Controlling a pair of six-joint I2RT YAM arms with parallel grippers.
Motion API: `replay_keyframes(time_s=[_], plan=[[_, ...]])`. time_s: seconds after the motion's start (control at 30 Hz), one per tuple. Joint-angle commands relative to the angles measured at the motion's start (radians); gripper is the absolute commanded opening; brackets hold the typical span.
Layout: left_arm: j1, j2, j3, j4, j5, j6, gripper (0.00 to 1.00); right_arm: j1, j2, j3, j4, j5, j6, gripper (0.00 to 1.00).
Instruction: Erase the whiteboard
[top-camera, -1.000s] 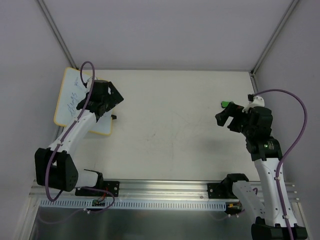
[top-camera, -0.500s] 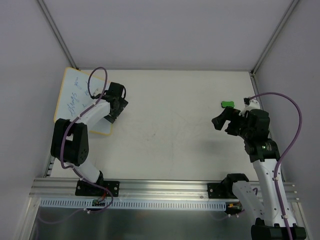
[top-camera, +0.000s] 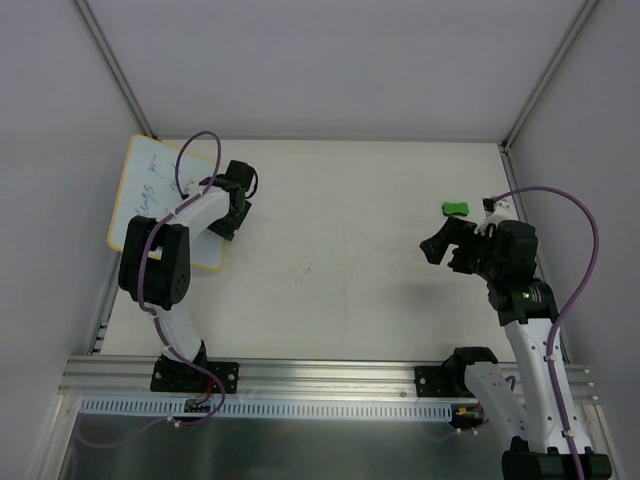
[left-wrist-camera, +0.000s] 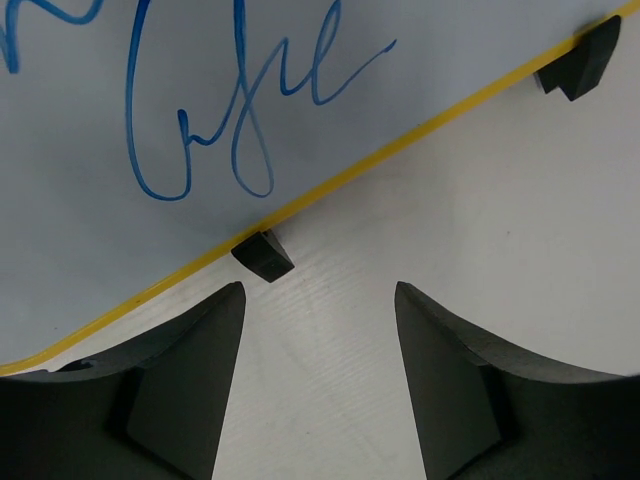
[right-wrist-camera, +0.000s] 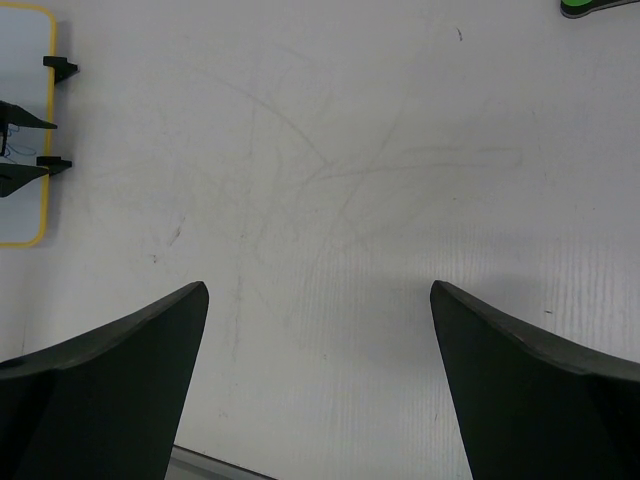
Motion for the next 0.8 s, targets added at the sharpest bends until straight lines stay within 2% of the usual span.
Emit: replay_keyframes(time_s=[0.0, 0.47, 0.77], plan=[[-0.002, 0.021, 0.036, -0.068, -0.046, -0.073, 0.61, -0.005, -0.015, -0.004, 0.02, -0.02, -0.03, 0.99], [0.021, 0.073, 0.031, -0.117, -0.052, -0.176, 0.57, 0.006, -0.021, -0.017, 0.022, -0.042, -0.058, 0.99], [0.031, 0.118, 0.042, -0.128, -0.046, -0.23, 0.51, 0.011, -0.021, -0.023, 0.02, -0.051, -0.056, 0.99]])
